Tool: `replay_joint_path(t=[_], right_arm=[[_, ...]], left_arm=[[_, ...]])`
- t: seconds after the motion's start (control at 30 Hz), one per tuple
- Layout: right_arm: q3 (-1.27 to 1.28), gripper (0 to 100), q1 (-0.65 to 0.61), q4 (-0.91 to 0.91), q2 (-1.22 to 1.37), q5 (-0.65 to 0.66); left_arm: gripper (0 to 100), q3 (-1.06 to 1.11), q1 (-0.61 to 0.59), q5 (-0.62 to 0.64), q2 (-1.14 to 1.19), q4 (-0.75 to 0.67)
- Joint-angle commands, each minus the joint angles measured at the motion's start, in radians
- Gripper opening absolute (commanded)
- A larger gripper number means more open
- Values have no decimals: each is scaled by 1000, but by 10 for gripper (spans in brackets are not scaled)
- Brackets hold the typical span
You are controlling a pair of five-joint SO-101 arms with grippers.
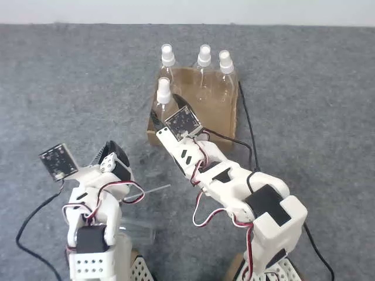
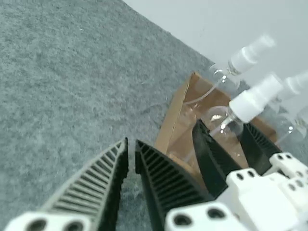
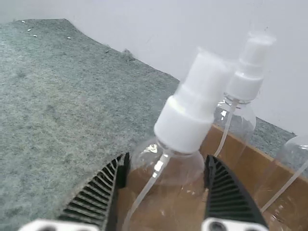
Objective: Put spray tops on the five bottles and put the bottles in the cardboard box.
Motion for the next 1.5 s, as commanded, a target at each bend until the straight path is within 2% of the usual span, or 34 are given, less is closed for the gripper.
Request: replay_joint_path(t=[0.0,0.87,1.13,1.47], right_arm=[[-44,219,-22,44,-24,17],[-43,214,-18,48,-25,18],[-37,216,-27,217,-139,9],[61,216,-30,232,-263,11]], left_arm=[[20,-8,-2,-8,-6,-57],[20,-8,-2,-8,-6,-58],[20,-8,-2,-8,-6,-58],[20,-8,-2,-8,-6,-60]])
